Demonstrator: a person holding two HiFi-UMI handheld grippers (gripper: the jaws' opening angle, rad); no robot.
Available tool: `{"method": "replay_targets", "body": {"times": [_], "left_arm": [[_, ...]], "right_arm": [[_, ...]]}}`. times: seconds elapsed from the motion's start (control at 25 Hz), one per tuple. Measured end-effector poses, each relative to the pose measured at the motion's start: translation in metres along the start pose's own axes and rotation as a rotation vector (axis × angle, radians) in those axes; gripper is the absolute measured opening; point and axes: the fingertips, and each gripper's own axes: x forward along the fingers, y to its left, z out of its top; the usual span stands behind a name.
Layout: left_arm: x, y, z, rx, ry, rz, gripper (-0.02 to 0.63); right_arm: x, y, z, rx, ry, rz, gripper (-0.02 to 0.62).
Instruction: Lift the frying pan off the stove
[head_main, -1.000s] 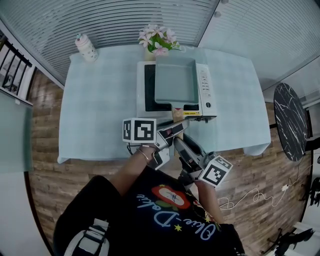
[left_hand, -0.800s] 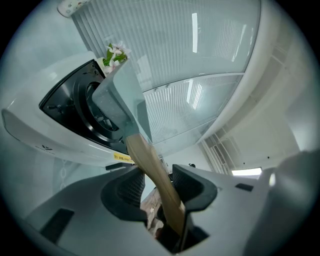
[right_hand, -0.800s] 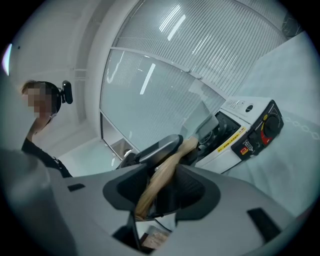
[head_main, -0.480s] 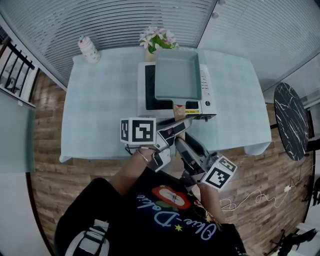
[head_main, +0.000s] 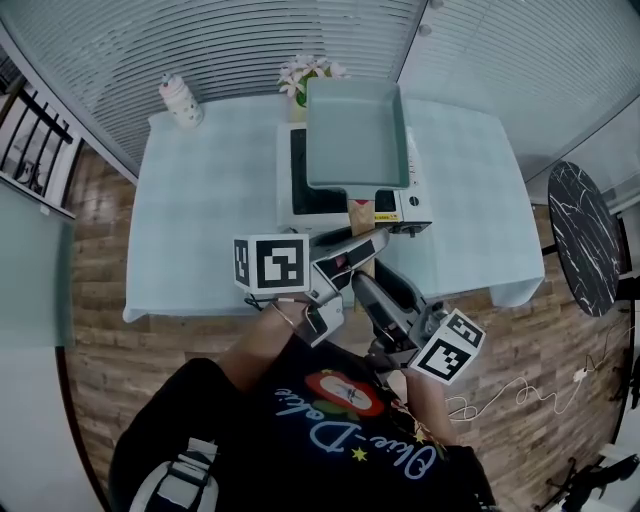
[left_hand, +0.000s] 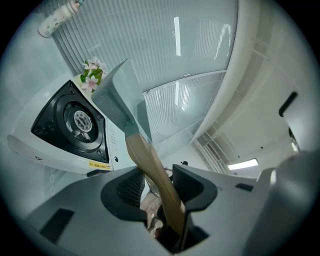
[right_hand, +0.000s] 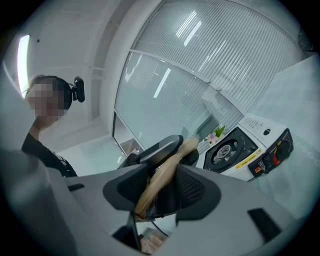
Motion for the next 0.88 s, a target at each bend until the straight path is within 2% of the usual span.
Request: {"method": "replay_targets", "body": {"times": [0.36, 0.88], "left_arm": [[-0.007, -0.011, -0.002, 0.015, -0.012, 0.000, 0.159], [-0.009, -0.009, -0.005, 0.013, -0.004, 0.008, 0.158]], "right_arm": [[-0.003, 0.012, -0.001, -0.010, -0.006, 0.020, 0.176], [-0.004, 0.012, -0.004, -0.002, -0.008, 0.005, 0.176]]}}
